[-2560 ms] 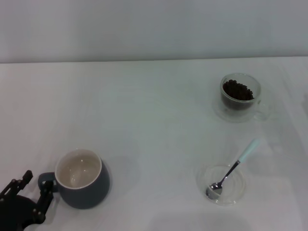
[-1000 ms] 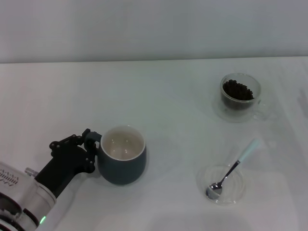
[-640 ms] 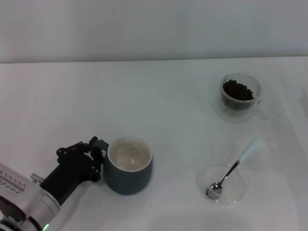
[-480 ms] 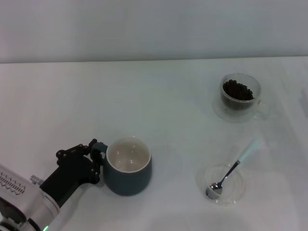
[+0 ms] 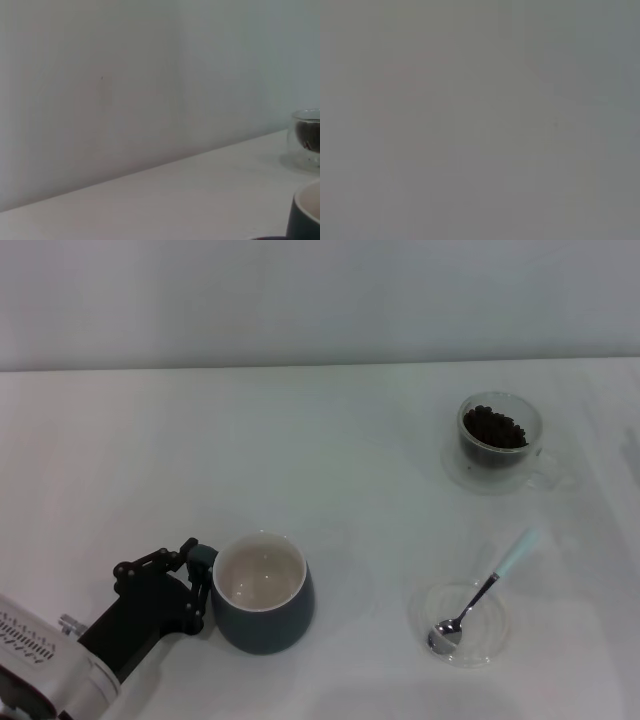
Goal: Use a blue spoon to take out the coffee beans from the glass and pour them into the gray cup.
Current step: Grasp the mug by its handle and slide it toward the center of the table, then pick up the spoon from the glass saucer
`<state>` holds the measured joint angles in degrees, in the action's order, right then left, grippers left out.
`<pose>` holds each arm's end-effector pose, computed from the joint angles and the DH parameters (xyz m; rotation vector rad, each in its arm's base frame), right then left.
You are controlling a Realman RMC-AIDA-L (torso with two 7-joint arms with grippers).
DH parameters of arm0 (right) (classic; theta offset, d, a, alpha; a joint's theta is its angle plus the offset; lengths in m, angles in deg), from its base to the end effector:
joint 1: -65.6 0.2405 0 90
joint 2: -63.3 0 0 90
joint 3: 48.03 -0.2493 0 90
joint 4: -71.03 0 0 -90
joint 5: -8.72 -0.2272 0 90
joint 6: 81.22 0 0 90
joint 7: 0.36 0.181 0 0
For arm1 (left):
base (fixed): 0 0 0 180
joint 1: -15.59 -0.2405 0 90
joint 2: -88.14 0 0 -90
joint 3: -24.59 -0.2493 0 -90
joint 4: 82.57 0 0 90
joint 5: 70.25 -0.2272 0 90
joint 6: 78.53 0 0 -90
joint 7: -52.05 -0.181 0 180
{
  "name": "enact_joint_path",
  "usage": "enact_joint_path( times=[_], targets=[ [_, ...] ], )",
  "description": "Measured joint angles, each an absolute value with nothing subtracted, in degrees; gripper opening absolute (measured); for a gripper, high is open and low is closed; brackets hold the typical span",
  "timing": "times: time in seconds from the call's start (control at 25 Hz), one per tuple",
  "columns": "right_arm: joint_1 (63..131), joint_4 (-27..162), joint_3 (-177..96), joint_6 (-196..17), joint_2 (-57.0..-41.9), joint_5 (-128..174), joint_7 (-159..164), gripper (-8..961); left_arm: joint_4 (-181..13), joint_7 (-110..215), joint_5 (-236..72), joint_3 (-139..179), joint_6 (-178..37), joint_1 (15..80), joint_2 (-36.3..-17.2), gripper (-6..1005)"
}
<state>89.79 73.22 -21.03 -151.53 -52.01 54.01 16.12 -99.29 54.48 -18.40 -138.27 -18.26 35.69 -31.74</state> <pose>0.3987 0.3516 0.0468 -1.3674 0.6418 0.6432 -0.3029 0.2944 -0.1420 -2.1327 -0.4674 -0.5691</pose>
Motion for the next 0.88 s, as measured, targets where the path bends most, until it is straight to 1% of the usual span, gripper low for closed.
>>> enact_joint_path(
  times=[0.36,0.68,0.8,0.84,0.88],
  targets=[
    [89.9,73.3,-21.1,-151.6,-52.01,54.2,16.3,763,-99.1,53.9,-18.3,-137.9,-16.2,32.3,-31.47,291],
    [89.9,73.2,-19.8,-152.2,-51.98,54.5,22.1,762,-98.7,53.6,-18.2,-138.1,-9.1,27.2,-31.31,568],
    [88.4,71.0,-17.1,-152.3,-51.63,54.9,31.8,761,-98.7,53.5,-18.1,-138.2,-7.9,26.0,-31.30,684],
    [87.3,69.5,-15.3,-152.2,-51.41,55.3,36.3,761,-98.7,53.5,-17.8,-137.9,-6.4,24.8,-31.31,723],
    [86.0,67.7,-13.2,-152.1,-51.02,55.7,41.1,761,-98.7,53.5,-17.2,-137.8,-5.1,23.9,-31.34,739]
  ],
)
